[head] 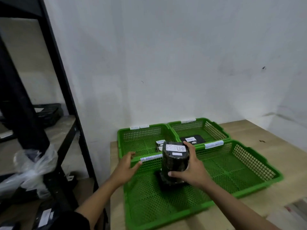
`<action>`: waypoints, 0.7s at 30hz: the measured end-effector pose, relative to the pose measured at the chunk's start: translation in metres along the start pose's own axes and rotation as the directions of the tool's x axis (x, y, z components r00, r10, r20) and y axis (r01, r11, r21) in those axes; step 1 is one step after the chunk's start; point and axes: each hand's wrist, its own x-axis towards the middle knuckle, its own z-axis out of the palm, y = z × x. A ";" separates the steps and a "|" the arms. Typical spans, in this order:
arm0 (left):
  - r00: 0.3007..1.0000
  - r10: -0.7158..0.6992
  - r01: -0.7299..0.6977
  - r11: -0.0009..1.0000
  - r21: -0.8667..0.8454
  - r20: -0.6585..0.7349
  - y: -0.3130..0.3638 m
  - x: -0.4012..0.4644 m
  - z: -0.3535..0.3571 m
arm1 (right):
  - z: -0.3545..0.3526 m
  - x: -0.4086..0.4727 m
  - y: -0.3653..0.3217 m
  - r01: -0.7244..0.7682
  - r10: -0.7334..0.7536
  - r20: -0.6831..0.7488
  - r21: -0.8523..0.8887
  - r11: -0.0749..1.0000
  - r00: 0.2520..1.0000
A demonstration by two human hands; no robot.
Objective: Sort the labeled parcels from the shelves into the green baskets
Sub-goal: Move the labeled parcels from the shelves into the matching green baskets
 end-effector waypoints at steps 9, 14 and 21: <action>0.882 -0.342 0.359 0.933 -0.006 -0.325 -0.067 0.126 0.000 | 0.018 0.135 0.038 -0.016 0.017 0.087 -0.011 1.000 0.996; 0.844 -0.453 0.411 0.890 -0.196 -0.288 -0.091 0.149 0.029 | 0.066 0.188 0.049 -0.047 0.034 0.177 0.066 0.997 0.984; 0.828 -0.431 0.320 0.889 -0.329 -0.359 -0.096 0.147 0.041 | 0.162 0.221 0.053 -0.037 0.016 0.319 0.062 0.997 0.948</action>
